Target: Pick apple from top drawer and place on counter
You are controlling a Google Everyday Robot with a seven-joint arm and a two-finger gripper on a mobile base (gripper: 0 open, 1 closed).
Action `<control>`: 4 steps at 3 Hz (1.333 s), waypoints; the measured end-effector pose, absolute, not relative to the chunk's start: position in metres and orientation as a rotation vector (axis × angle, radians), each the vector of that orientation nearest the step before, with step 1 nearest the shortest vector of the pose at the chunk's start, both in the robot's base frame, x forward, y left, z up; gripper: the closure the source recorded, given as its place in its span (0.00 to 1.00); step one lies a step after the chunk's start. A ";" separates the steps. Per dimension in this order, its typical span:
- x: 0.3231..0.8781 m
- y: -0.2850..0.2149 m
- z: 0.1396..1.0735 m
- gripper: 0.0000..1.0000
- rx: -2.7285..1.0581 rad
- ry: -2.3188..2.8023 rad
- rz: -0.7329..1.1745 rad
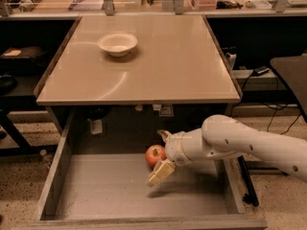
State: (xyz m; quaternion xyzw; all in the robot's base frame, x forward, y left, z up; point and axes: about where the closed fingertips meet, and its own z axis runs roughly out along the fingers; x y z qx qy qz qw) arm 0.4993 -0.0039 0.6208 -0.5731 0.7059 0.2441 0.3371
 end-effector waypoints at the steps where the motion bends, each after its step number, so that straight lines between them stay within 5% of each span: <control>1: 0.500 -0.022 0.615 0.00 -1.483 1.877 0.610; 4: 0.500 -0.023 0.615 0.66 -1.482 1.878 0.610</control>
Offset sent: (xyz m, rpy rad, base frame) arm 0.0003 -0.0162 -0.0051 -0.0218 0.0073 -0.0231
